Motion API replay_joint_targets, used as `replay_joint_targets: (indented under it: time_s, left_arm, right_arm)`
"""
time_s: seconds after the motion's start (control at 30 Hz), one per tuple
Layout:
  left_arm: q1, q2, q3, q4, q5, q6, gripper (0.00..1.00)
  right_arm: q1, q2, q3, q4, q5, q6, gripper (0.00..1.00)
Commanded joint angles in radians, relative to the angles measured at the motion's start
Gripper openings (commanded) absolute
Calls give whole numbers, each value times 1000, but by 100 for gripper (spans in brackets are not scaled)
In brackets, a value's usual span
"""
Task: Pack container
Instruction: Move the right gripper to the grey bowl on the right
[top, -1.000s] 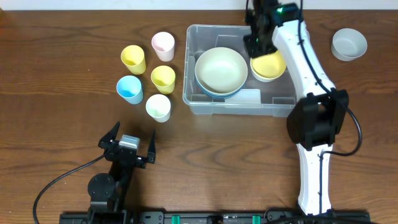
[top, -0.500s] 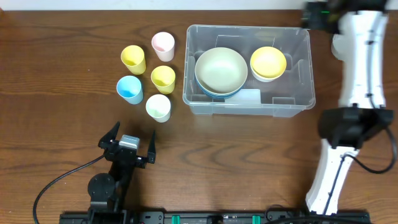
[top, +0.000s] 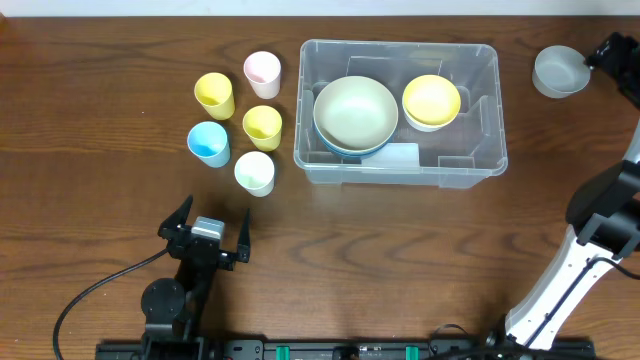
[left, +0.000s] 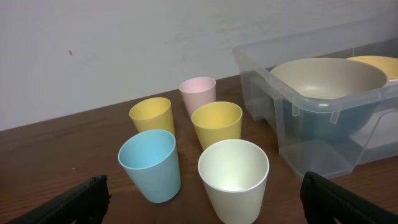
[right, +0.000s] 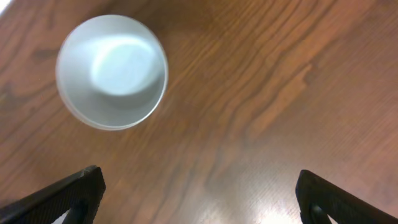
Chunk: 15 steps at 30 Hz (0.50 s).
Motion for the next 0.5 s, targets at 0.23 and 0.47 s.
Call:
replay_joint_targets:
  time_s: [0.23,0.47]
  left_arm:
    - [5,-1,-19,-32,6,10,98]
    - [5,-1,-19,-32,6,10,98]
  right_arm:
    - [-2,43,-164,229,-76,53,99]
    - [0,130,-164,272,-76,57,99]
